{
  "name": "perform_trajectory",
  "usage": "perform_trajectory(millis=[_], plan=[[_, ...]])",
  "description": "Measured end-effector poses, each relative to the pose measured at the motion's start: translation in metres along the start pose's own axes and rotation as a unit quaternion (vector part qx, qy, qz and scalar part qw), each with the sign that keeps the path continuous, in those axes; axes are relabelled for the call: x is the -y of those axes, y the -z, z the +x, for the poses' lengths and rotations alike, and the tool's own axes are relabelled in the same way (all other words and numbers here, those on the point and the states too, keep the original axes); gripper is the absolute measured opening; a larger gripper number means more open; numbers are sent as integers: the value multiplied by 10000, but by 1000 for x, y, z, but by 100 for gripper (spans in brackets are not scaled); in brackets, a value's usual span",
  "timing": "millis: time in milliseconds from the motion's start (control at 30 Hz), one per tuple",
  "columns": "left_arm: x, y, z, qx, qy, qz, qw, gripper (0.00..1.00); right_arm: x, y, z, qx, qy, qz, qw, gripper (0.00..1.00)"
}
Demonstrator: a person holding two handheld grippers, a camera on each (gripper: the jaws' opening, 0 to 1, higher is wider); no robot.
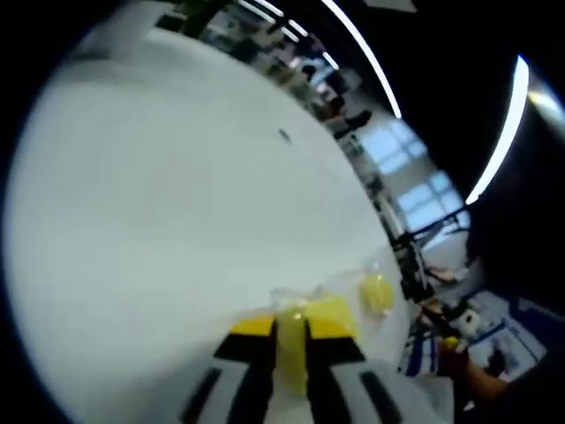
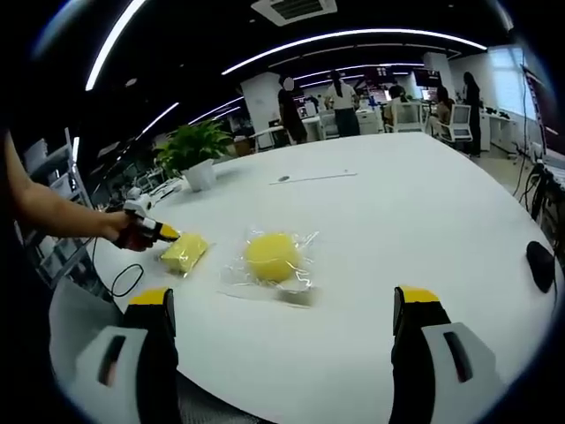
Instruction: Compare the silicone blocks by pressing each to a similar depth, holding the contact briefly, and releasing to observe deformation and rebound differences across the visible hardness samples.
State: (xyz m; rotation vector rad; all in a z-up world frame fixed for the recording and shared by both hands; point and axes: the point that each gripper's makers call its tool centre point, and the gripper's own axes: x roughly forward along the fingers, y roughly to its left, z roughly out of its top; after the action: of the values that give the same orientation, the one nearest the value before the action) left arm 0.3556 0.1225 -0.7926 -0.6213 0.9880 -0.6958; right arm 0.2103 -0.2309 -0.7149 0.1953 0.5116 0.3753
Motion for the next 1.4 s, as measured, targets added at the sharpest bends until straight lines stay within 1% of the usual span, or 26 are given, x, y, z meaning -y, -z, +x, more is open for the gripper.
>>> perform_trajectory(millis=[33, 133, 233, 267, 333, 367, 500, 567, 600, 667, 733, 767, 800, 833, 867, 900, 967, 1000, 1067, 1133, 1200, 1267, 1300, 1367, 1400], plan=[[-1, 0, 0, 1, 10, -59, 10000, 14, 1, 0, 0, -5, 23, -5, 10000, 96], [-4, 1, 0, 41, 37, -51, 10000, 13, 2, 0, -2, 13, 38, 51, 10000, 96], [-2, 2, -1, 61, 98, -61, 9999, 3, 2, 0, -1, -22, 40, 20, 10000, 96], [0, 2, -1, 73, 108, 24, 9999, 2, 2, 0, 0, -18, 35, 21, 10000, 96], [0, 2, -1, 57, 89, 2, 9999, 0, 0, -1, 0, -4, 31, 22, 10000, 96], [1, 1, 0, 34, 108, -50, 9999, 0, -1, -1, 0, -1, 26, 16, 10000, 96], [5, 1, 1, -8, 46, 132, 9999, 0, -3, -1, 2, -7, -3, 11, 10000, 96], [1, 1, 0, -46, -51, 38, 10000, 0, -4, 0, 2, -13, -9, 2, 10000, 96], [-5, 1, 0, -39, -247, -94, 9996, 0, -4, 0, 2, -15, -15, -2, 10000, 96], [-2, 1, 0, -20, -192, -66, 9998, 0, -4, 0, 2, -38, -17, -33, 10000, 96], [-2, 0, 1, -7, -209, -177, 9996, 0, -4, 0, 2, -21, -25, -18, 10000, 96], [-3, 0, 1, 14, -224, -206, 9995, 0, -4, -1, 1, -12, -22, -18, 10000, 96], [-4, -1, 0, 98, -270, -185, 9994, 0, -4, -2, 1, 2, -17, -17, 10000, 96], [-3, -2, 0, 148, -273, -264, 9992, 0, -3, -2, 1, 10, -16, -12, 10000, 96], [-1, -2, -1, 187, -271, -222, 9992, 0, -3, -2, 1, 17, -17, -5, 10000, 96], [0, -7, -2, 320, -264, -94, 9991, 0, -4, -3, 1, 15, -20, -8, 10000, 96], [10, -6, -6, 318, -195, -212, 9991, 0, -5, -4, 1, 11, -20, -48, 10000, 96], [17, -8, -7, 357, -125, -165, 9991, 0, -5, -5, 0, 26, -26, -40, 10000, 96], [25, -12, -10, 440, -111, -93, 9989, 0, -5, -6, 1, 59, -33, -13, 10000, 96], [32, -16, -10, 480, 12, 86, 9988, 0, -6, -6, 1, 75, -40, -4, 10000, 96], [35, -19, -12, 465, -95, 288, 9985, 0, -7, -7, 2, 76, -59, 2, 10000, 96], [42, -22, -15, 502, -21, 334, 9982, 0, -9, -8, 3, 81, -81, -14, 9999, 96], [46, -23, -17, 529, -36, 349, 9980, 0, -11, -8, 4, 83, -98, -36, 9999, 96], [53, -26, -21, 621, -109, 581, 9963, 0, -12, -9, 5, 82, -114, -71, 9999, 96], [54, -28, -24, 630, -165, 909, 9937, 0, -14, -9, 5, 84, -127, -79, 9999, 96]])
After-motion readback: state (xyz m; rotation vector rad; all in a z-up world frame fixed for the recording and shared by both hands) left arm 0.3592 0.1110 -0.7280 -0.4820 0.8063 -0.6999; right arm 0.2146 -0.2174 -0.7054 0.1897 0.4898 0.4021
